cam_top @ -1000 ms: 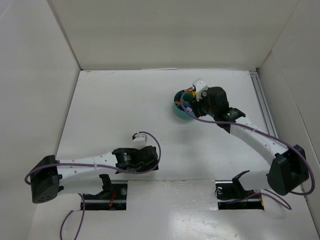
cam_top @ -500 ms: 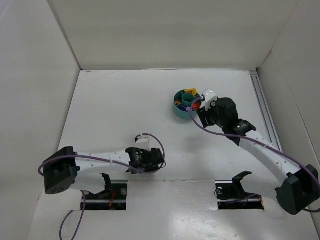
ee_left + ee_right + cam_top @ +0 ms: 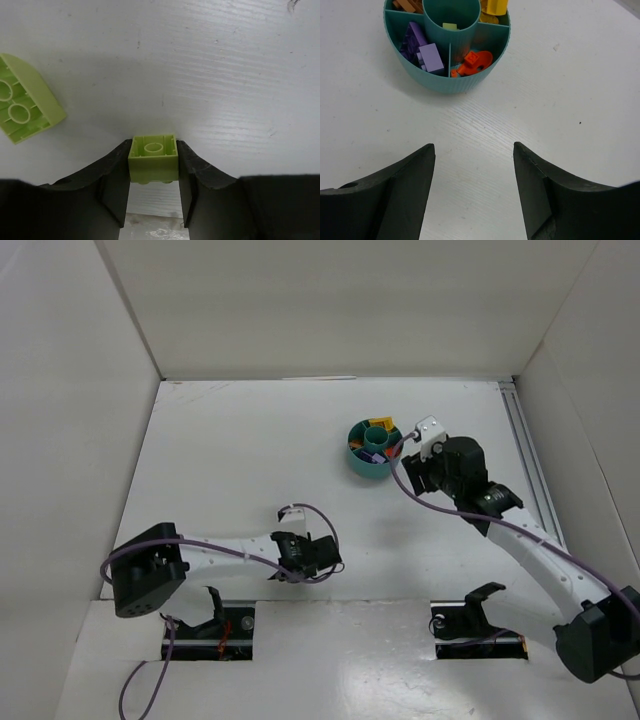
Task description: Sort the legos into containers by color
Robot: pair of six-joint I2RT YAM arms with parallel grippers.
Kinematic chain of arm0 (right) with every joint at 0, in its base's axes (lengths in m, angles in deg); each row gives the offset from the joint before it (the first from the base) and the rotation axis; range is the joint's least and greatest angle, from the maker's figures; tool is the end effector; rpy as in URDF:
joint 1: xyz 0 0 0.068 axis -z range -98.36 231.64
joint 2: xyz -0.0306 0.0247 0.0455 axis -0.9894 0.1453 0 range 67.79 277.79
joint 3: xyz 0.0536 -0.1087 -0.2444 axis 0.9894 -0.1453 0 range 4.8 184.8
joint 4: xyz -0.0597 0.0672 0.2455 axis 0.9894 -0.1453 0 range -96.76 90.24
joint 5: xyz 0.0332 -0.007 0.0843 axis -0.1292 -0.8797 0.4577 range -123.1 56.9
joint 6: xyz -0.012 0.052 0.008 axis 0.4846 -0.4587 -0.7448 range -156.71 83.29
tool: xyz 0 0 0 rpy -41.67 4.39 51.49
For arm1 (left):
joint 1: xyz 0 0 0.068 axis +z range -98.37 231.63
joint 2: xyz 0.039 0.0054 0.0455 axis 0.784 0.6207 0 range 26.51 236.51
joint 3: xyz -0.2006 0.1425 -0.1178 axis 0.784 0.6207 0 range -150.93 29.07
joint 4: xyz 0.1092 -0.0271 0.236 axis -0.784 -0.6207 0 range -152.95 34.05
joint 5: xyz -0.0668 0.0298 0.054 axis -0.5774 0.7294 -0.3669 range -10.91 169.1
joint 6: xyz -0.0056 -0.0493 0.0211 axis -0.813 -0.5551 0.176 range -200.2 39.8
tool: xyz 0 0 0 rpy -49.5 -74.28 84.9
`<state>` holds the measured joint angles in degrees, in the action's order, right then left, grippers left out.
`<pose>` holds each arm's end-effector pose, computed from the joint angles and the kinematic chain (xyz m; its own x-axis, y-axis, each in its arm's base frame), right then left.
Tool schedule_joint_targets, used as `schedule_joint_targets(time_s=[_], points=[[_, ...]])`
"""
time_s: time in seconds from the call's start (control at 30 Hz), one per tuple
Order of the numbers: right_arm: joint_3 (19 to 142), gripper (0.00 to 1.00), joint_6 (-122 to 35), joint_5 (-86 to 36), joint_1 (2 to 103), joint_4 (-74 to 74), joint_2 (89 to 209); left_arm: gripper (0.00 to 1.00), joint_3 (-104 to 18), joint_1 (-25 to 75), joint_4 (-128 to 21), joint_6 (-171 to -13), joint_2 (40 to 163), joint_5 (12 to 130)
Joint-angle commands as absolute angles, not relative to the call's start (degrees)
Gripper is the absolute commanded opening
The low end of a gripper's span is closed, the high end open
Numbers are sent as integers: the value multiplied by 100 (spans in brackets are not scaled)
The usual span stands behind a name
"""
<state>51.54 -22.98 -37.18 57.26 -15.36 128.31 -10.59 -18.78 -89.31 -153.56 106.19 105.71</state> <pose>0.2175 0.0958 0.2894 -0.3495 -0.4185 -0.8383 -0.4513 0.8592 -0.2409 0.0919 -0.2106 0.1601 -0.8578 -0.1444 -0.4932 -0.0790 0.9854 -0.1510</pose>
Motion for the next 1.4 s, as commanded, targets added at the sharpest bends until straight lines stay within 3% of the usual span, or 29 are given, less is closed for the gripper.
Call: schedule_joint_targets(time_s=[0.0, 0.07, 0.23, 0.43, 0.6, 0.73, 1.13, 1.37], points=[[5086, 69, -2353, -3776, 5774, -1541, 12580, 33, -1267, -1903, -9031, -15446, 10772, 10713], [5085, 69, -2353, -3829, 5826, -1611, 12440, 22, -1346, -1903, -9084, -15446, 10842, 10775], [5033, 69, -2353, -3890, 5879, -1796, 12238, 10, -1671, -1903, -9154, -15376, 10842, 10985], [4980, 70, -2353, -3890, 6125, -1848, 12185, 10, -2593, -1491, -8839, -14107, 10667, 11381], [4927, 79, -2292, -3890, 6327, -1910, 12045, 8, -3375, -360, -7249, -12215, 10815, 10804], [4927, 100, -2169, -3952, 6581, -2041, 11860, 8, -4386, 161, -6554, -11072, 11421, 10318], [5094, 100, -1940, -4198, 7110, -2358, 11860, 8, -7988, 417, -6842, -9892, 14214, 9632], [5094, 100, -1887, -4198, 7110, -2358, 11974, 17, -8448, 531, -7080, -9839, 14806, 9500]])
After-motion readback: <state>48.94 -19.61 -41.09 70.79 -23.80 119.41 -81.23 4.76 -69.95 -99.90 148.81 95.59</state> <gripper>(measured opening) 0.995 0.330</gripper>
